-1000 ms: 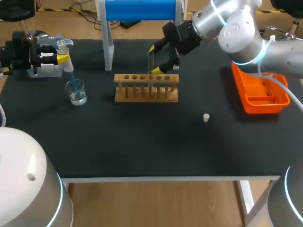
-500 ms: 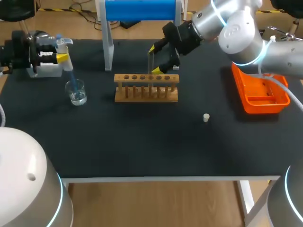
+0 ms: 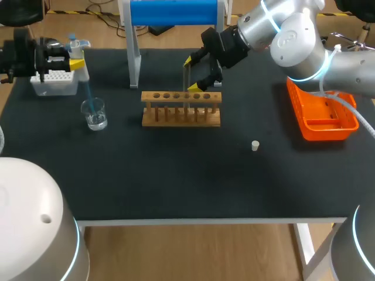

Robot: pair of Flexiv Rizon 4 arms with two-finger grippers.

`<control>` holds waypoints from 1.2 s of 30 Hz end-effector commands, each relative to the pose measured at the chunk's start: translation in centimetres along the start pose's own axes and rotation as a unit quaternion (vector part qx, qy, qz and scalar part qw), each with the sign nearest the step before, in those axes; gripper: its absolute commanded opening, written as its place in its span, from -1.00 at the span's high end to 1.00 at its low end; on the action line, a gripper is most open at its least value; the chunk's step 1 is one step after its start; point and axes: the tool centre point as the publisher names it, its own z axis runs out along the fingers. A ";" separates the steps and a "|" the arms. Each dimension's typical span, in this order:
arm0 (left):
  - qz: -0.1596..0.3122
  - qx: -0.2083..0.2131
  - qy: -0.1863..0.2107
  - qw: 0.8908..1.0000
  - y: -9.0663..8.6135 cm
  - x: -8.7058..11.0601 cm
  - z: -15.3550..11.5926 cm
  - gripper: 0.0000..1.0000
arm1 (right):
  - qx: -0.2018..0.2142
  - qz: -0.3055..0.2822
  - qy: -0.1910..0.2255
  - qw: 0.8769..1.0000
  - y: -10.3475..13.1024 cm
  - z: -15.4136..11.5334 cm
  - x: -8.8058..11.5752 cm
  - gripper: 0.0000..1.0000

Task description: Invert the test tube, pick up the pipette, mount the tip to pipette, aspirate from beaker and dispense into the tube, eject the tip, return the pipette, and cap with the stopper.

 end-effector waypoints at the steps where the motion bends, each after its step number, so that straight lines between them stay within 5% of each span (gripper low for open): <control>1: 0.000 -0.010 -0.006 1.000 -1.6 0.1 -0.1 1.00 | 0.000 0.000 0.001 1.000 0.0 -0.1 0.0 -1.00; 11: -0.009 -0.036 -0.010 0.999 -4.8 0.3 0.6 1.00 | 0.000 0.000 0.001 1.000 0.0 -0.1 0.0 -1.00; 19: -0.017 -0.046 -0.012 0.999 -9.2 0.3 2.6 1.00 | 0.000 0.000 0.001 1.000 0.0 -0.1 0.0 -1.00; 36: 0.000 -0.059 0.072 0.996 -19.2 0.3 13.4 1.00 | 0.000 0.000 0.001 1.000 0.0 -0.1 0.0 -1.00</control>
